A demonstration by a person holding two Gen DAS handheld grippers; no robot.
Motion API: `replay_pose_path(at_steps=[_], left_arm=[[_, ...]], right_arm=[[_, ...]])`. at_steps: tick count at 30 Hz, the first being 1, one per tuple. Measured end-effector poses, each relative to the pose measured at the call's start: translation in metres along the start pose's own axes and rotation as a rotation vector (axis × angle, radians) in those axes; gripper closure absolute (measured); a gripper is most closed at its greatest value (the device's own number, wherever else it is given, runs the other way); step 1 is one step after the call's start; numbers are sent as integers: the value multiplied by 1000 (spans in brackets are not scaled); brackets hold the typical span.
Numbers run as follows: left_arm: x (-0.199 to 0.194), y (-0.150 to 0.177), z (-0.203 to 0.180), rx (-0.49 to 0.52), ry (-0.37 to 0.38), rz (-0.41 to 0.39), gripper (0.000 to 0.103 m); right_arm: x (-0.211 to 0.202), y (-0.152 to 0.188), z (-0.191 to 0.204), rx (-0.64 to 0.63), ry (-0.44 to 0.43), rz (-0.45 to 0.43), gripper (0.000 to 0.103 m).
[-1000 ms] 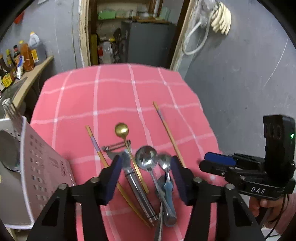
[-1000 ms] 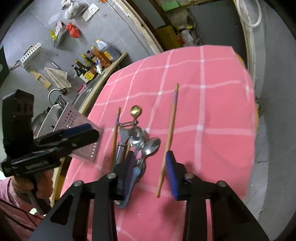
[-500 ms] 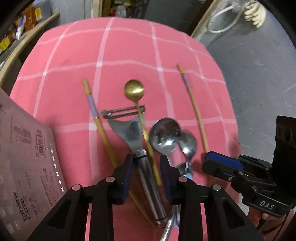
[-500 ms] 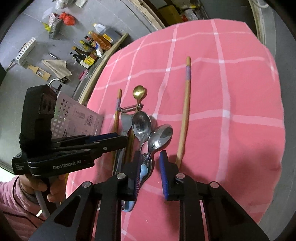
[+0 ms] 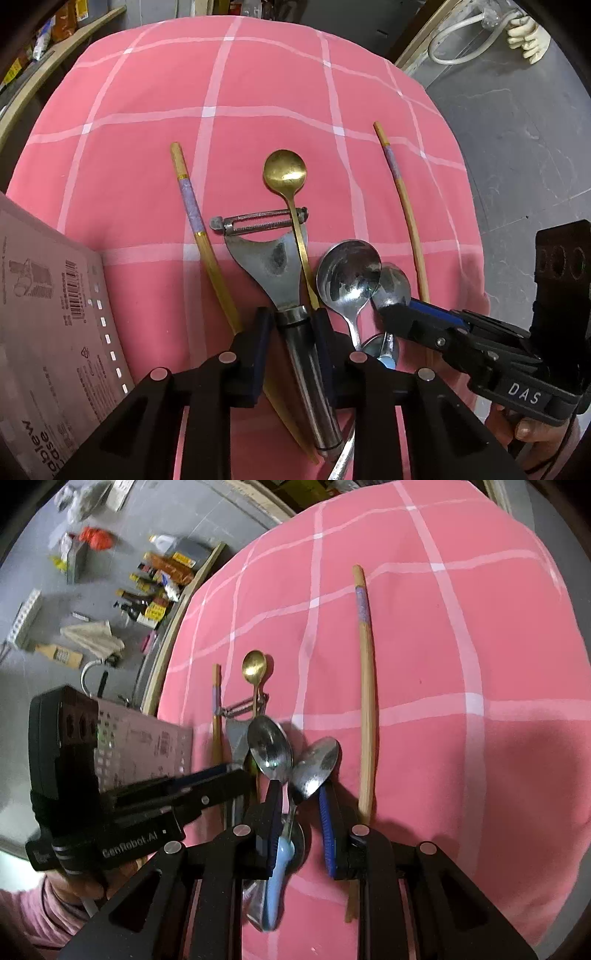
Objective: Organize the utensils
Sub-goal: 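Close the right gripper on the blue-handled spoon while the left gripper closes on the peeler, then lift the blue-handled spoon with the right gripper while the left gripper carries the peeler to the caddy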
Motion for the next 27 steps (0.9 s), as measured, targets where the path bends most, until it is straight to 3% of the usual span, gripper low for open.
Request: replay_pose_path(at_steps=[3,9,14,27], left_arm=[[-1,-1,-1,-6,3,8,82],[0,-13,0,-6,-15,17,83],[6,-14,-8,-5,3,22,85],[-8,18,-11,21,56,33,86]], right_arm=[[4,-2,0,34,-34,-18,85],[5,2,0,71,-56,-58,99],[-10,11,1,64,-49,-102,99],[-59,36,-10,56,-36,-212,100]])
Point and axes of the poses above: each gripper's, at about its wrist camera, not at the fingertips, and x roughly the way its jaws point, z to its left, y to its underside, the point moved 7 cm from there along x, roughly the way its jaws point, and after that the axes turned 11 degrees about z, right-handed, at the moved point
